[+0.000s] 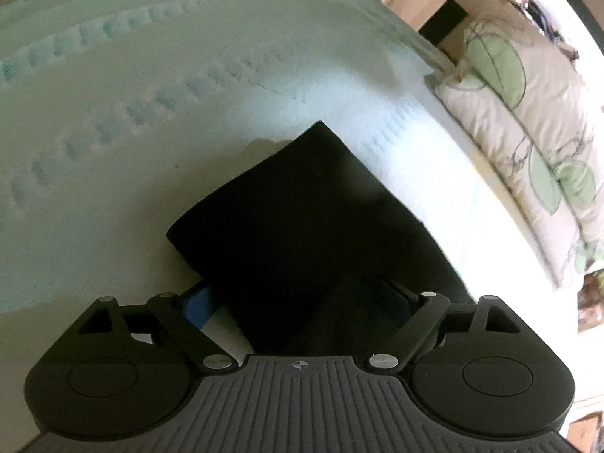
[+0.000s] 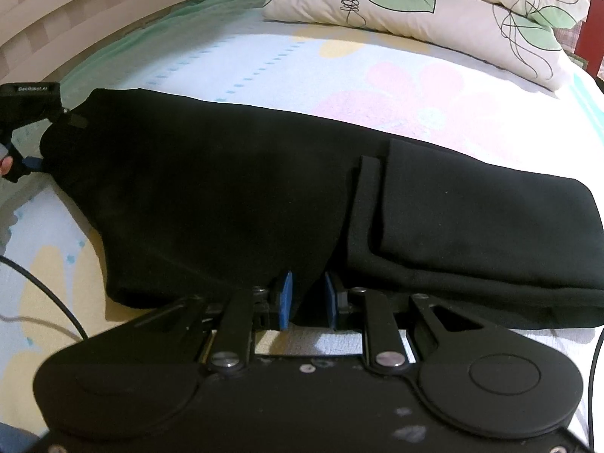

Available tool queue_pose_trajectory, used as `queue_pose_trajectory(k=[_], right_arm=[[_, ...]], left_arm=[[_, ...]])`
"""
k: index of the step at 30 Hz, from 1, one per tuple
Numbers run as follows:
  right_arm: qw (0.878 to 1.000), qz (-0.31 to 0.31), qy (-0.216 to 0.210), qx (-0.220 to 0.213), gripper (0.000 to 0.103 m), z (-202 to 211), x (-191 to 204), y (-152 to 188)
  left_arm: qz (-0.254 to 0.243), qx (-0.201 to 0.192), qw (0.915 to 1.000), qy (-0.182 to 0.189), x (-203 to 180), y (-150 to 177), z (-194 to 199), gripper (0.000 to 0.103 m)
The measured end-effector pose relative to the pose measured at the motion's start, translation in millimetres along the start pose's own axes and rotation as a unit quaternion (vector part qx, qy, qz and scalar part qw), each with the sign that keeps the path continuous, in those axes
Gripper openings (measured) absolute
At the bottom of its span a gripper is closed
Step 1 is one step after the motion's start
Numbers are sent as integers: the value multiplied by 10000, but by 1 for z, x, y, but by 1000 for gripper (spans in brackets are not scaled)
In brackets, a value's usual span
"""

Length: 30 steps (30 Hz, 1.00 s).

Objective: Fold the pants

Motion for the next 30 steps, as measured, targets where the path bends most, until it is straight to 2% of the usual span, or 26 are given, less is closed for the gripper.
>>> queue_pose_trajectory(k=[3,9,14,19,25,30], right_arm=[[10000,-13,-17,-4,21,0,0,0],[10000,10,-26,4,21,-1,1,-1],[10000,-27,-63,18,21,0,1,-2],[10000,14,-3,-21,21,0,2,0],[10000,20,-8,28,21,-1,6,-2],[10000,42,-46,3,21,0,5,-2]], left_arm=[[291,-58,9991,315,3,-3,5,86],[386,-353,9957,766,6,-7,14,85],[230,-190,9985,458,19,8,13,80],[-162,-462,9979,422,17,27,19,83],[607,-608,9939,695,9,-4,6,87],[530,-499,9951,675,-2,-19,-5,86]])
Point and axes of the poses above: each gripper's, at about its wrist camera, not at the fingertips, and z roughly against the way its jaws point, x to its left, y to its underside, the point moved 9 cm from there along -z, roughly the way its jaws point, and after that the axes turned 11 degrees about -y, right-handed, at the moved point
